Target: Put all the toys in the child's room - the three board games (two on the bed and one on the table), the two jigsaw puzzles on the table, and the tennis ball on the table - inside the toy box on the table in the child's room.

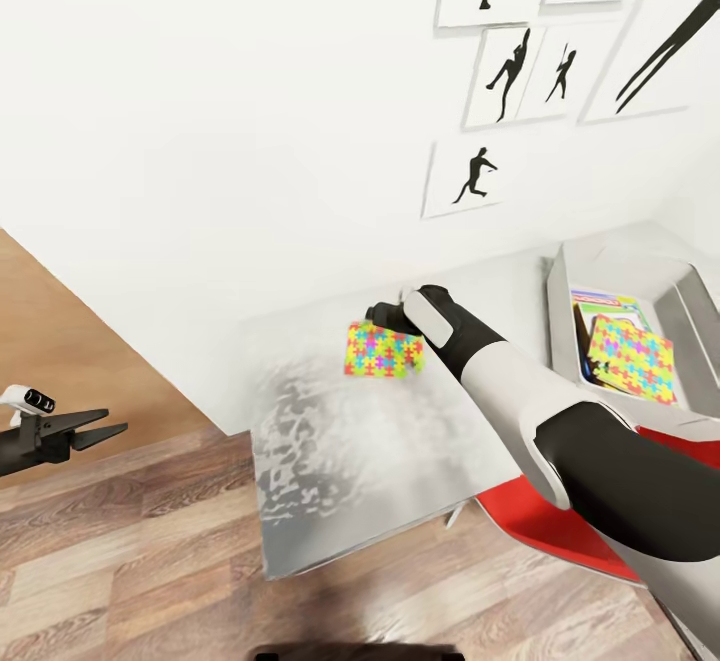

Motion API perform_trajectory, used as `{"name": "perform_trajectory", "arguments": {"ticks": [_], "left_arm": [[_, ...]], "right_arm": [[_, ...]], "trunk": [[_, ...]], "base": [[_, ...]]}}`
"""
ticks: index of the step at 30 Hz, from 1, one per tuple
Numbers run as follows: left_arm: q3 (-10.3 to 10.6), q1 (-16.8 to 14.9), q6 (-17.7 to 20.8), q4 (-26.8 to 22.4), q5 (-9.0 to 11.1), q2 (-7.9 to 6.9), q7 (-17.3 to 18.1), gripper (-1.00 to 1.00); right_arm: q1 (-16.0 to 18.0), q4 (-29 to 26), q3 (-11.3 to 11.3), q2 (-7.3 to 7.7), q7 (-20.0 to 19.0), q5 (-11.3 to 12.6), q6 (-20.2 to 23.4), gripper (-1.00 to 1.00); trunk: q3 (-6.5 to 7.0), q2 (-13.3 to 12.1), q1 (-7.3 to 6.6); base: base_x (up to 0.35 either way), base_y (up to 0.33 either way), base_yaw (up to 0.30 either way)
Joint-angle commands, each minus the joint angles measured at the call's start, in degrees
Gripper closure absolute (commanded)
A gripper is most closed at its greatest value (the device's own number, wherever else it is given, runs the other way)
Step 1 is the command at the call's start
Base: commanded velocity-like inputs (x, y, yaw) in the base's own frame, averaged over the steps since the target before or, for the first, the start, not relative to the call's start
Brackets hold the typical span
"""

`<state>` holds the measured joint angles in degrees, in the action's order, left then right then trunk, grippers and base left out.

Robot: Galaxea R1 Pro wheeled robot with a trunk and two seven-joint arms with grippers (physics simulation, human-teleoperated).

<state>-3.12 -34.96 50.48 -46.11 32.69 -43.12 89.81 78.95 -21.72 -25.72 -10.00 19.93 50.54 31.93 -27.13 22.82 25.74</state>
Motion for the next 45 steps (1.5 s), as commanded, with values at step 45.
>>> {"name": "perform_trajectory", "arguments": {"ticks": [45], "left_arm": [[0.0, 0.0, 0.5, 0.0, 0.1, 0.05, 0.2, -1.00]], "right_arm": [[-0.1, 8.1, -5.2, 0.00, 0.6, -0.9, -9.0, -1.00]], "trunk": [[-0.09, 0.1, 0.04]], "base": [[0.057, -0.024, 0.000]]}}
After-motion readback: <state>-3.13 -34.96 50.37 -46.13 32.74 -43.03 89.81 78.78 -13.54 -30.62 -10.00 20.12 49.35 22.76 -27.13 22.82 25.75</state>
